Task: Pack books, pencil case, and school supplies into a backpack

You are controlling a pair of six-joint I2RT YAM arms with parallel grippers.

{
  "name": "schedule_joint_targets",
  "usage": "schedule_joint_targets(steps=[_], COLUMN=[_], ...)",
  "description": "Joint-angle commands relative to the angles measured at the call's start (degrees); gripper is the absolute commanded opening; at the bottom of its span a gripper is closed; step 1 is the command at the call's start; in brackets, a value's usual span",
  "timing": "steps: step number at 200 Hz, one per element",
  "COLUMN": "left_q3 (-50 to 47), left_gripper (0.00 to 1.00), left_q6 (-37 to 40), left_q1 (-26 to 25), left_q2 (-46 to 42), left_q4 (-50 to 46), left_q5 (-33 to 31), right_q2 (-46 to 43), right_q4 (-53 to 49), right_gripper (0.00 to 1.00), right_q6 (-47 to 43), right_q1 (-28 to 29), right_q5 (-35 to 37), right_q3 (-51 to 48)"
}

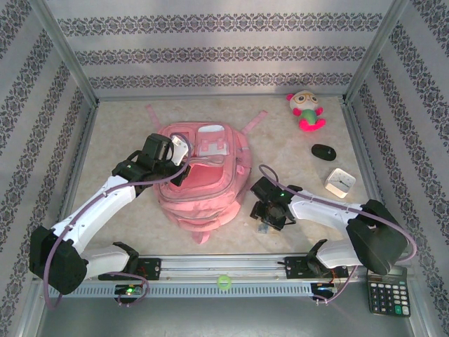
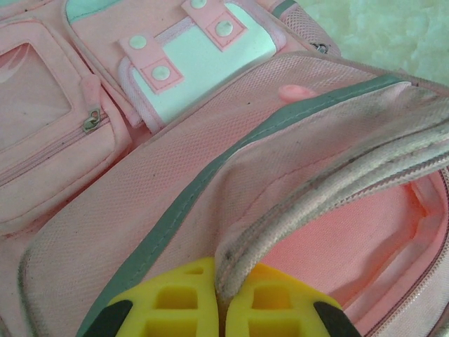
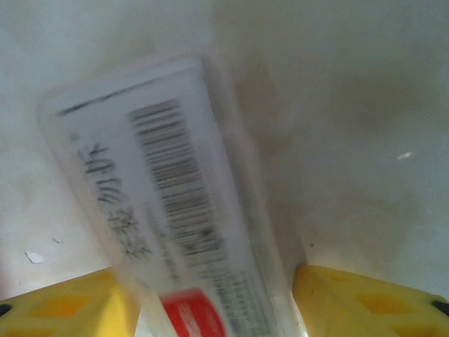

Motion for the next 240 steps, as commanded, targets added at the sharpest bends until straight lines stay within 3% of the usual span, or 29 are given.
schedule_joint_targets(steps=[1,9,30,58,109,132,186,240], left_q3=[0.09,0.03,-0.27,-0.37,0.23,-0.35,-0.15,-0.30], left_gripper=[0.00,0.00,0.00,0.00,0.00,0.00,0.00,0.00], left_q6=[-3.51,-3.78,-3.92,-4.78,-10.39,-13.05,-16.39,-18.32], left_q1=[-0.56,-0.57,-0.57,-0.49,-0.49,-0.58,-0.76,-0.84], left_q2=[-0.60,-0.79,-1.26,-1.30,-0.79,-1.55,-1.87,-2.31], left_q4=[3.30,3.31,3.48,3.45,3.33,5.00,7.98,10.19], left_q5=[0.25,0.26,0.06,0.65,4.72,6.52,9.02,9.80], right_q2=[0.57,0.38,-0.71,-3.53,-13.94,-14.77,-5.42,4.89], right_q4=[-0.72,-1.36,-3.54,-5.70,-7.32,0.31,25.06,39.10], right_gripper=[0.63,0.60,0.34,0.26,0.27,0.27,0.31,0.39], right_q6=[-0.23,-0.93,-2.79,-5.53,-9.96,-6.60,7.44,17.50], right_q1=[-0.70,-0.93,-1.28,-1.41,1.19,3.26,7.16,8.95], right_q5=[2.12,2.23,2.54,2.13,0.70,-1.35,-4.17,-3.18], right_q3=[-1.63,-1.50,-1.00,-0.45,10.00,14.23,17.48,19.03])
